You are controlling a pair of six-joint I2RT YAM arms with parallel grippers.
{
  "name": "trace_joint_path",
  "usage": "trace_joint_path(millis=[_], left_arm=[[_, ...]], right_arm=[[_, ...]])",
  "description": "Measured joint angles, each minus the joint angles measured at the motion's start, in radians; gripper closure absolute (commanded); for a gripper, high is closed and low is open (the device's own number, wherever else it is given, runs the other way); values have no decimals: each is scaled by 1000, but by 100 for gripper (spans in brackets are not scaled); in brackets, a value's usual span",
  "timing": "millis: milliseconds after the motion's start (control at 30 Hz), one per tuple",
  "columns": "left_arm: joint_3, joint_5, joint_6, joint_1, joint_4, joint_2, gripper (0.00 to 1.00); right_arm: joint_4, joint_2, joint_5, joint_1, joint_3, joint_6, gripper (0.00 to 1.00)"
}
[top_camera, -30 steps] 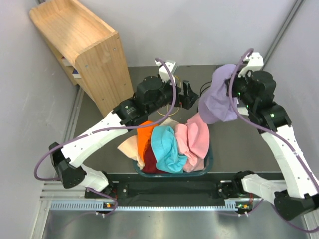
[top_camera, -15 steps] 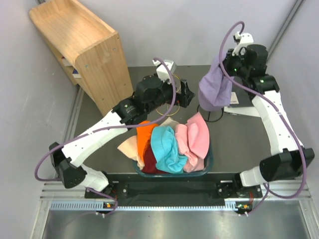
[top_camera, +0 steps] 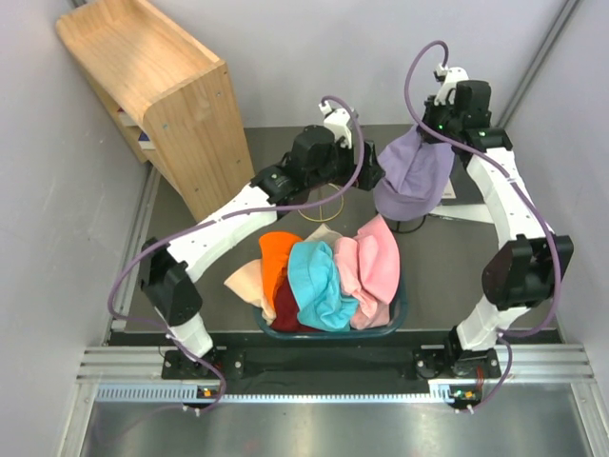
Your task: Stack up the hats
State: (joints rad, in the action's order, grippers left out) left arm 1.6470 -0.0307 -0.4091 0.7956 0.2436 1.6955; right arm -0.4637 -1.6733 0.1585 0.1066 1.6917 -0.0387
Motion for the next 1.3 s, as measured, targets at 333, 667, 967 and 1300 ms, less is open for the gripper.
trace_joint_path(millis=[333, 667, 967, 1300], left_arm=[[266, -103, -35, -17, -14, 246, 1], [373, -178, -72, -33, -22, 398, 1], [385, -198, -95, -45, -41, 419, 1], [386, -171, -69, -46, -36, 417, 1]], right_arm=[[-14, -51, -9, -45, 5, -16, 96], [8, -65, 164, -184, 5, -150, 15], [180, 186, 332, -362, -454, -352, 14], [303, 450, 386, -385, -837, -500, 14]])
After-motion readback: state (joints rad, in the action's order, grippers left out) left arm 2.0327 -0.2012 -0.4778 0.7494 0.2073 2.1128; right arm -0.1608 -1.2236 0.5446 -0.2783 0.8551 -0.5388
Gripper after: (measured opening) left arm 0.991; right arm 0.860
